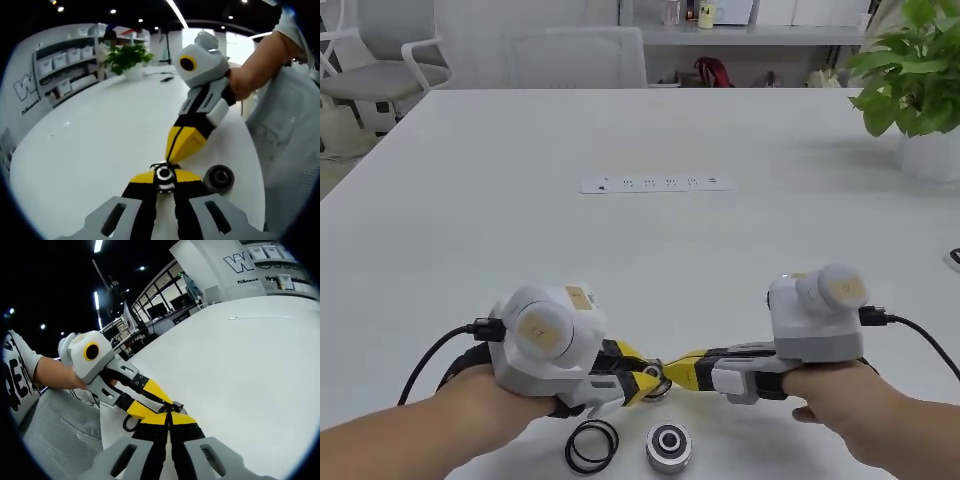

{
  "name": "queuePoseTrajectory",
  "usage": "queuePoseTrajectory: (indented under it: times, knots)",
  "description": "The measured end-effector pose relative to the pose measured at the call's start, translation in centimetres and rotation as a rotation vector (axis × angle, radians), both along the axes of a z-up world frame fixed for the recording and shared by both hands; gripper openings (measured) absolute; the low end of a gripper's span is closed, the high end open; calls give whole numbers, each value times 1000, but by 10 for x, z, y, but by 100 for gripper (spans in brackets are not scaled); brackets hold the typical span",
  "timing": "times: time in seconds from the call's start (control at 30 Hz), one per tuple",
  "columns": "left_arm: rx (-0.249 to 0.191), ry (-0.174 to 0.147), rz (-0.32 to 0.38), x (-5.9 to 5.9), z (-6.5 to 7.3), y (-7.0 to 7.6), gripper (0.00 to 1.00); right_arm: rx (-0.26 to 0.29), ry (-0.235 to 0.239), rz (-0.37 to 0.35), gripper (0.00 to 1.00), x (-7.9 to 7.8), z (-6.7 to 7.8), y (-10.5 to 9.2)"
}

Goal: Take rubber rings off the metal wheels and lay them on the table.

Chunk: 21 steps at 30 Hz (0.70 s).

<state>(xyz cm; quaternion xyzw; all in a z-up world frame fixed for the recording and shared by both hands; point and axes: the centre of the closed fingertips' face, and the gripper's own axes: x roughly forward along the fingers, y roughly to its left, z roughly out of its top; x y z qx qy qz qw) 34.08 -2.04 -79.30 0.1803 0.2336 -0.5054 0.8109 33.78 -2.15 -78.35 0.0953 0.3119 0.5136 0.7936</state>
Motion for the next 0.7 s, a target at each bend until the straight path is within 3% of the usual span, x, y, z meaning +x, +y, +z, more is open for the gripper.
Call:
queuePoseTrajectory:
  times: [0.07, 0.23, 0.7]
  knots:
    - [-2, -1, 1, 0, 0, 0, 12, 35, 14, 0, 0, -1, 4, 4]
    - [-6, -1, 5, 0, 0, 0, 12, 44, 13, 23, 0, -4, 6, 7]
    - [-9, -2, 17, 0, 0, 0, 13, 20, 6, 2, 0, 1, 1, -1]
